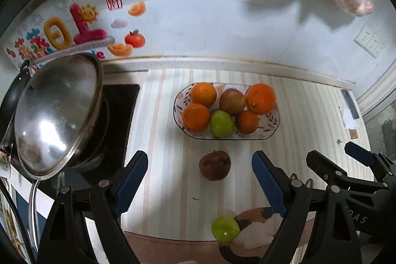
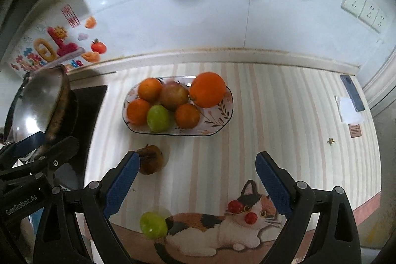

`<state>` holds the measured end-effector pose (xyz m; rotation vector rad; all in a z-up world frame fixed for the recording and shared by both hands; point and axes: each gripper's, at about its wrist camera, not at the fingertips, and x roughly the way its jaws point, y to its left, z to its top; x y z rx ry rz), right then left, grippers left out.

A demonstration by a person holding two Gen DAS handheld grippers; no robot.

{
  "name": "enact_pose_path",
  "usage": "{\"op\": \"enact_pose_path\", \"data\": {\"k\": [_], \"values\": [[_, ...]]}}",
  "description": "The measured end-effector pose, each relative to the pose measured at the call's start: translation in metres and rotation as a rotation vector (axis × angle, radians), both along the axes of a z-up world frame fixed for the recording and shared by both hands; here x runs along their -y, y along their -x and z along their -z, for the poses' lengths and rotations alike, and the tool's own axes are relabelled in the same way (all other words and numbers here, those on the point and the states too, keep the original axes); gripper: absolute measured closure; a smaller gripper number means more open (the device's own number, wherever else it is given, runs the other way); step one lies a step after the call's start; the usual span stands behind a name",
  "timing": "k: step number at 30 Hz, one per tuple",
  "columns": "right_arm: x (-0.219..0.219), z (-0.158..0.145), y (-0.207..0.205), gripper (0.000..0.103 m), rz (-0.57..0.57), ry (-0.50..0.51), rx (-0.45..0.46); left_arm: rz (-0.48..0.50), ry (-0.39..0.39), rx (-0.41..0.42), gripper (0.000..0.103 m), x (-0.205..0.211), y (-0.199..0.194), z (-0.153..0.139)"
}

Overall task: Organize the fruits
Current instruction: 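Move both open grippers back toward the remaining fruit, then grasp the green apple with the right gripper while the left gripper grasps the dark red apple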

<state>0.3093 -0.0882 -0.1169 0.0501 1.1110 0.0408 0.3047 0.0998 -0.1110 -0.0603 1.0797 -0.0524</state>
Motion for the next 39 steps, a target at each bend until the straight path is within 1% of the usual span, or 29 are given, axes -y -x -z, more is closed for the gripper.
{"op": "enact_pose_path", "data": {"k": [3, 7, 11, 15, 20, 22, 23, 25, 27, 29, 30, 31, 32, 33, 35, 38, 39], "values": [[-0.001, -0.021, 0.014, 0.006, 0.003, -0.003, 0.037, 0.005, -0.001, 0.031, 0.017, 0.002, 0.01, -0.015], [-0.001, -0.04, 0.03, 0.006, 0.005, -0.019, 0.063, 0.014, 0.006, 0.065, 0.017, 0.002, 0.023, -0.034], [0.001, -0.055, 0.044, 0.006, 0.014, -0.027, 0.087, 0.015, 0.022, 0.075, 0.017, 0.001, 0.033, -0.043], [0.003, -0.062, 0.054, 0.006, 0.029, -0.043, 0.102, 0.011, 0.039, 0.066, 0.017, 0.001, 0.04, -0.044], [0.006, -0.055, 0.06, 0.006, 0.048, -0.074, 0.072, -0.004, 0.042, 0.041, 0.017, -0.002, 0.043, -0.034], [0.006, -0.042, 0.059, 0.005, 0.045, -0.091, 0.034, -0.013, 0.038, 0.029, 0.017, -0.005, 0.043, -0.028], [0.006, -0.032, 0.057, 0.005, 0.039, -0.108, 0.001, -0.016, 0.033, 0.011, 0.017, -0.007, 0.042, -0.021], [0.003, -0.006, 0.053, 0.004, 0.026, -0.154, -0.077, -0.016, 0.019, -0.031, 0.009, -0.01, 0.042, -0.005], [-0.002, 0.03, 0.049, 0.004, 0.004, -0.204, -0.184, -0.024, -0.017, -0.07, 0.008, -0.013, 0.043, 0.013], [-0.008, 0.071, 0.045, 0.004, -0.005, -0.274, -0.314, -0.033, -0.047, -0.116, 0.008, -0.018, 0.045, 0.033], [-0.012, 0.093, 0.044, 0.004, -0.009, -0.307, -0.379, -0.041, -0.057, -0.155, 0.008, -0.022, 0.046, 0.047], [-0.017, 0.121, 0.043, 0.004, -0.009, -0.333, -0.453, -0.046, -0.061, -0.177, 0.008, -0.025, 0.047, 0.056], [-0.02, 0.134, 0.045, 0.004, -0.01, -0.342, -0.483, -0.059, -0.07, -0.214, 0.008, -0.029, 0.049, 0.07], [-0.026, 0.157, 0.047, 0.004, -0.011, -0.359, -0.537, -0.067, -0.075, -0.236, 0.008, -0.032, 0.05, 0.078], [-0.036, 0.183, 0.05, 0.004, -0.021, -0.371, -0.592, -0.087, -0.082, -0.274, 0.008, -0.04, 0.053, 0.094], [-0.05, 0.208, 0.049, 0.005, -0.037, -0.365, -0.629, -0.125, -0.087, -0.319, 0.008, -0.052, 0.056, 0.112], [-0.054, 0.213, 0.049, 0.008, -0.043, -0.362, -0.634, -0.132, -0.091, -0.325, 0.008, -0.054, 0.057, 0.114]]}}
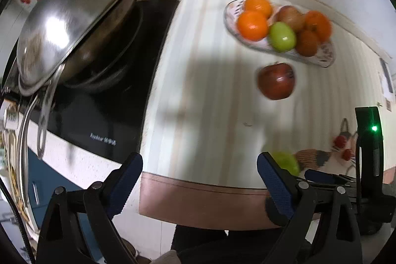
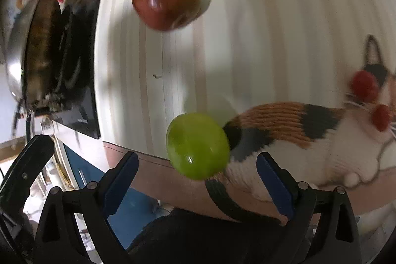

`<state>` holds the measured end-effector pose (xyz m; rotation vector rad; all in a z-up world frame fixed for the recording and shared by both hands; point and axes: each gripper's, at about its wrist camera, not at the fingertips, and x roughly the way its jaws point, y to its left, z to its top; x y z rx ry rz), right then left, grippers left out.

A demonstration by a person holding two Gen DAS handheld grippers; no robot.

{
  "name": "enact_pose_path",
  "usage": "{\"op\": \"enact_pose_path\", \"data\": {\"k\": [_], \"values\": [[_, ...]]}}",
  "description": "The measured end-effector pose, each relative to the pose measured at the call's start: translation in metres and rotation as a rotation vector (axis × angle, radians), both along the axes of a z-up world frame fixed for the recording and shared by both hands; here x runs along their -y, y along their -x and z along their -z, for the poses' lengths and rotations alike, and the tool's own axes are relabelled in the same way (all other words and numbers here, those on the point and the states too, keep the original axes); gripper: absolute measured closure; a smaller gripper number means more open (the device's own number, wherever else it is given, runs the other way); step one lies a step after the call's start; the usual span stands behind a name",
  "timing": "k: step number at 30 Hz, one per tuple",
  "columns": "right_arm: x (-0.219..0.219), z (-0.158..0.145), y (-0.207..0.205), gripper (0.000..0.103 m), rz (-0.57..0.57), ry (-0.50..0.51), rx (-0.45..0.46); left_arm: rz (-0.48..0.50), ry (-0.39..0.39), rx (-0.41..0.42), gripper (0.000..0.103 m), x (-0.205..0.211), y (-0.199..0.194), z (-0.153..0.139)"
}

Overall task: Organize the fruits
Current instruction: 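Grasp the green apple with the right gripper while the left gripper grasps the dark red apple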

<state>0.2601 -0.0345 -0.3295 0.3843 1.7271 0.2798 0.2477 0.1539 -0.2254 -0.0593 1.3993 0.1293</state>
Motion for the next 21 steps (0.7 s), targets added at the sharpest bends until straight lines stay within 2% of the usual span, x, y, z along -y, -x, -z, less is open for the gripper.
{"op": "enact_pose_path", "data": {"k": [2, 4, 6, 10, 15, 19, 21], "values": [[-0.009, 0.011, -0.002, 0.017, -0.014, 0.004, -0.007, -0.015, -0.002, -0.013, 0.008, -0.005, -0.001, 0.006], [-0.017, 0.019, -0.003, 0.035, -0.037, 0.018, -0.006, -0.026, -0.003, -0.021, 0.008, -0.005, -0.004, 0.009], [-0.022, 0.019, -0.003, 0.042, -0.065, 0.063, 0.021, -0.029, 0.006, -0.019, 0.008, -0.003, -0.01, 0.009], [-0.003, 0.006, -0.015, 0.042, -0.024, 0.081, 0.067, -0.007, 0.037, -0.011, 0.008, 0.014, -0.032, 0.006], [0.046, -0.009, -0.04, 0.042, 0.085, 0.122, 0.115, 0.009, 0.162, -0.041, 0.008, 0.042, -0.081, 0.015], [0.078, -0.012, -0.059, 0.042, 0.134, 0.171, 0.132, 0.007, 0.256, -0.105, 0.008, 0.058, -0.12, 0.038], [0.086, -0.011, -0.063, 0.042, 0.142, 0.18, 0.134, 0.019, 0.303, -0.171, 0.008, 0.068, -0.137, 0.059]]}}
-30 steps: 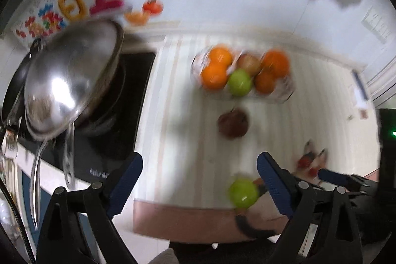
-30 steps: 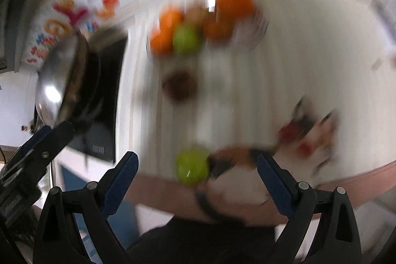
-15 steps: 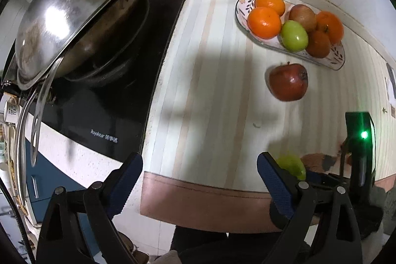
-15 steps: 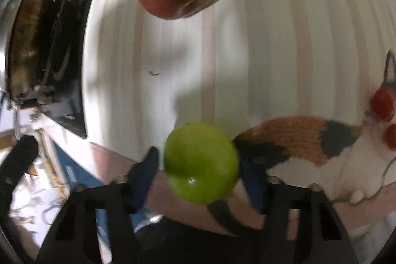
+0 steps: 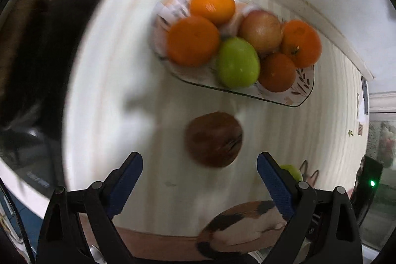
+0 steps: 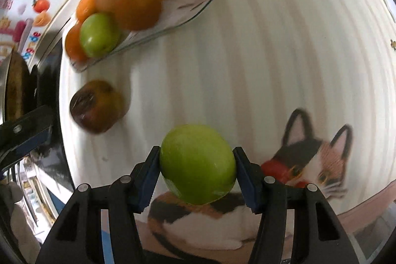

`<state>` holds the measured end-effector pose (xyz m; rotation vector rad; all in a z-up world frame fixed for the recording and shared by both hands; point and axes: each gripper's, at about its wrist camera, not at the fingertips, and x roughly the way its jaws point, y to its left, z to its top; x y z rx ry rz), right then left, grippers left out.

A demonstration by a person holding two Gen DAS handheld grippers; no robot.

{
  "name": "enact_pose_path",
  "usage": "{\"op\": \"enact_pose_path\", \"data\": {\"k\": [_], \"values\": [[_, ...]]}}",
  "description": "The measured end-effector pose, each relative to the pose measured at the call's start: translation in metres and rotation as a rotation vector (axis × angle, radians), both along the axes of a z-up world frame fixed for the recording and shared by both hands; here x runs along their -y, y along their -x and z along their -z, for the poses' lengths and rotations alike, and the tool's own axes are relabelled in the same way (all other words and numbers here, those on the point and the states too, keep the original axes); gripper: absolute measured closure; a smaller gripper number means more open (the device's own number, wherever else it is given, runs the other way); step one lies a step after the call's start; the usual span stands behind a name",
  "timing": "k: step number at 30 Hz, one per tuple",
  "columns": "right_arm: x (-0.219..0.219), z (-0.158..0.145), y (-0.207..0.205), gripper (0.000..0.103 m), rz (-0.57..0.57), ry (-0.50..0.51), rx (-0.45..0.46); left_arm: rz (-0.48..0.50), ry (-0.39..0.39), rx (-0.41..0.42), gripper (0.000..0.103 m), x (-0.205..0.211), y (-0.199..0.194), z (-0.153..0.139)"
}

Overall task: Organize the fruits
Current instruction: 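Grasp the green apple with the right gripper while the left gripper grasps the dark red apple, then carry the dark red apple and green apple onto the plate and open both grippers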

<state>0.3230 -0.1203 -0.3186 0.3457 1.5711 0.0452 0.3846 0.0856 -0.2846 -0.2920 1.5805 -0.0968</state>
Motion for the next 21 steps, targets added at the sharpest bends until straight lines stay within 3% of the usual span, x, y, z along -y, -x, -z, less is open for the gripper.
{"op": "enact_pose_path", "data": {"k": [5, 7, 15, 21], "values": [[0.006, 0.004, -0.011, 0.042, 0.014, 0.001, -0.014, 0.015, 0.011, -0.061, 0.011, 0.011, -0.02, 0.034], [0.005, 0.008, -0.013, 0.042, 0.011, -0.004, -0.024, 0.019, 0.003, -0.053, 0.037, 0.013, -0.021, 0.039], [-0.006, 0.016, -0.006, 0.042, -0.06, -0.032, -0.053, 0.073, -0.069, 0.017, 0.038, 0.027, 0.011, 0.029], [-0.023, 0.021, -0.005, 0.042, -0.115, -0.03, -0.051, 0.067, -0.08, -0.004, 0.037, 0.02, 0.049, 0.033]]}}
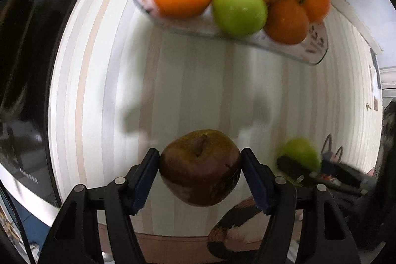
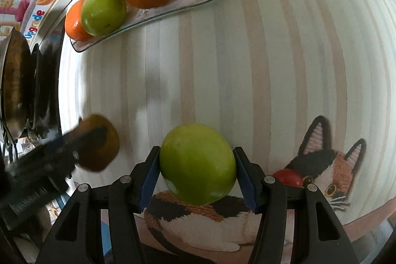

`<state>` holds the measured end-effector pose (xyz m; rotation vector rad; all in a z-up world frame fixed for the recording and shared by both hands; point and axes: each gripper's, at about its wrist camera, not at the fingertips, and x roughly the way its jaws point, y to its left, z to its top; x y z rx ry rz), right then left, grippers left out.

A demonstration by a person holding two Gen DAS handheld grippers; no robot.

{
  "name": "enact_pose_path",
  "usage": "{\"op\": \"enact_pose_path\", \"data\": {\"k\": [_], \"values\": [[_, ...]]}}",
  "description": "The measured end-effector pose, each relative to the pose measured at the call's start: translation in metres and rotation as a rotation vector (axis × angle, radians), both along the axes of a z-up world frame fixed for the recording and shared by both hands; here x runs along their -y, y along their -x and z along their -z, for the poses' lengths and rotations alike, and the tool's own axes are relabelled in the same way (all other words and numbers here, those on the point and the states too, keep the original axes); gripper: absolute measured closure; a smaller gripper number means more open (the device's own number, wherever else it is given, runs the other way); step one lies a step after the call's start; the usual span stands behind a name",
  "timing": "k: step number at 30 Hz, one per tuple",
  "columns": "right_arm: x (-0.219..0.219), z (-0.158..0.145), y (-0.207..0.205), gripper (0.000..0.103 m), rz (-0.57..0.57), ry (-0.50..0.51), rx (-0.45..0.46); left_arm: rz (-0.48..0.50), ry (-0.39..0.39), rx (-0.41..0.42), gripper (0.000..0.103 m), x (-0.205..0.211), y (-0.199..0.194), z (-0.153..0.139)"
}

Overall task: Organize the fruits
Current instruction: 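Carry the dark red apple and green apple onto the plate and open both grippers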

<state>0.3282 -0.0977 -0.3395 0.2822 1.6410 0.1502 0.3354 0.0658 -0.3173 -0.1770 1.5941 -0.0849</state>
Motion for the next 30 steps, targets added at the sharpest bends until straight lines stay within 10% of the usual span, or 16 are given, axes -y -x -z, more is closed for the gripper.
{"op": "enact_pose_path", "data": {"k": [16, 30], "values": [[0.005, 0.001, -0.001, 0.04, -0.037, -0.014, -0.032, -0.031, 0.001, 0.028, 0.038, -0.006, 0.004, -0.004], [0.016, -0.047, -0.035, 0.042, 0.05, -0.066, 0.106, -0.077, 0.085, 0.192, 0.037, -0.035, -0.058, -0.1]]}}
